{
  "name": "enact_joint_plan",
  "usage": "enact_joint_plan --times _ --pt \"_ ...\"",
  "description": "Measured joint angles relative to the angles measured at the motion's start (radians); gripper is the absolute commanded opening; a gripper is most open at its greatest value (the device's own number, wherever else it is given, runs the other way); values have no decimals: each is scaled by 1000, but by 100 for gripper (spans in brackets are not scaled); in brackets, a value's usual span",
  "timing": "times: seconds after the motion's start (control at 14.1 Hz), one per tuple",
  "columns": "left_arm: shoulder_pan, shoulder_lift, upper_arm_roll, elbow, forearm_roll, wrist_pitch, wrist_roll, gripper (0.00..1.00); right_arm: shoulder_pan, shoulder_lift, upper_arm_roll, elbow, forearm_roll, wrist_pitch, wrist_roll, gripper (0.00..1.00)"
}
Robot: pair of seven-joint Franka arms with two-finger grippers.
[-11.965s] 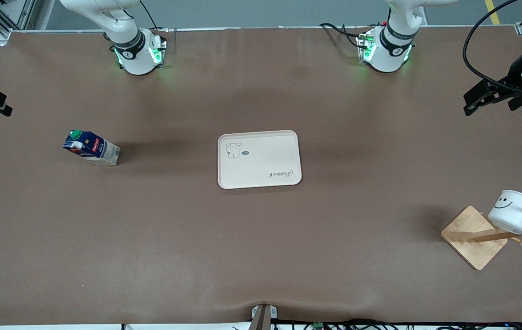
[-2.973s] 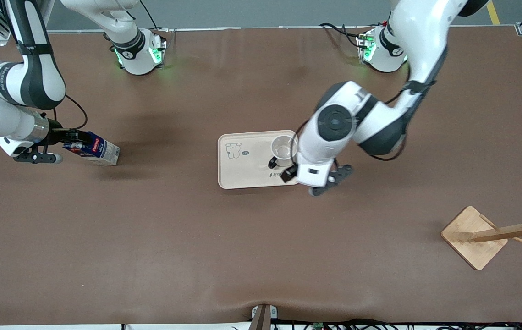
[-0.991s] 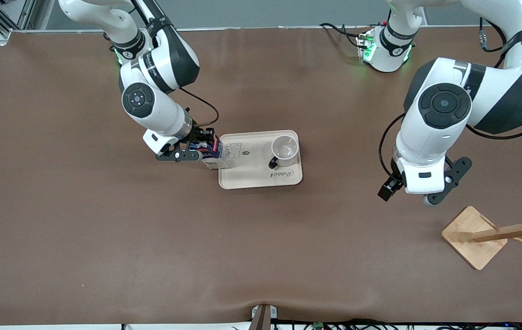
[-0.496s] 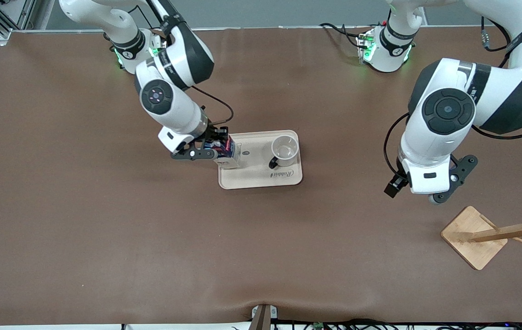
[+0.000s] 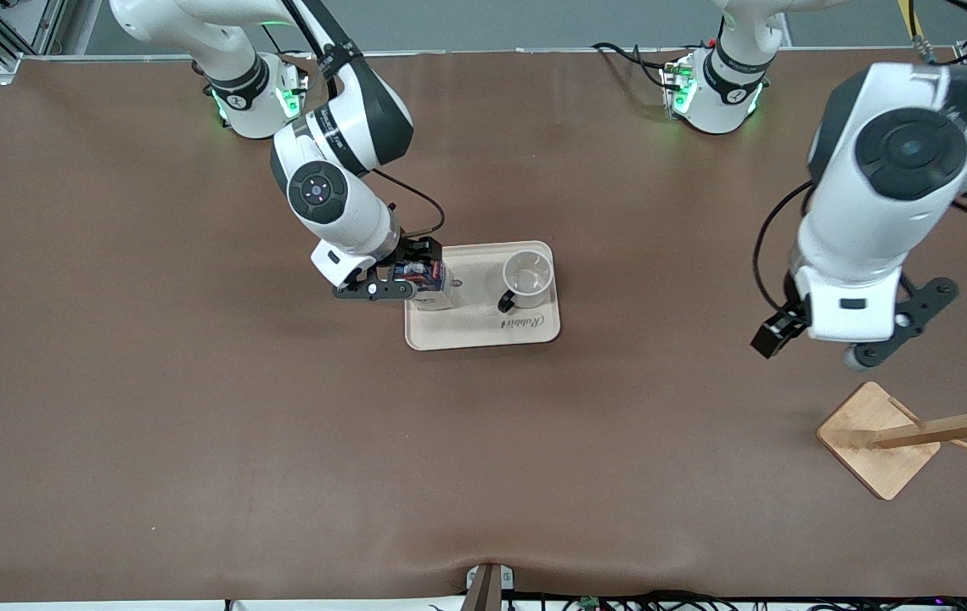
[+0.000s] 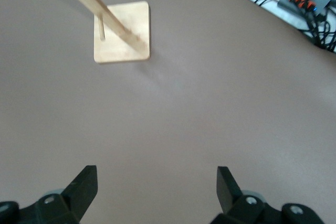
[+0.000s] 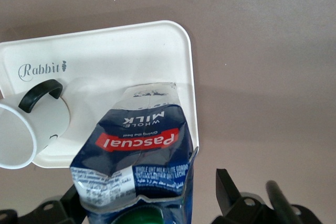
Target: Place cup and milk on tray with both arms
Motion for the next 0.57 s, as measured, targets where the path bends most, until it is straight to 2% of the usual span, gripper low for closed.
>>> enact_joint_plan --times 0.21,0.42,0.57 --pt "8 -65 29 3 -20 -10 98 100 1 0 0 2 0 0 0 100" --pt "8 -142 116 -1 -107 -71 297 100 1 0 -2 18 0 -16 7 100" --pt "11 -183 179 -2 -156 -110 466 100 1 0 -3 61 0 -82 34 100"
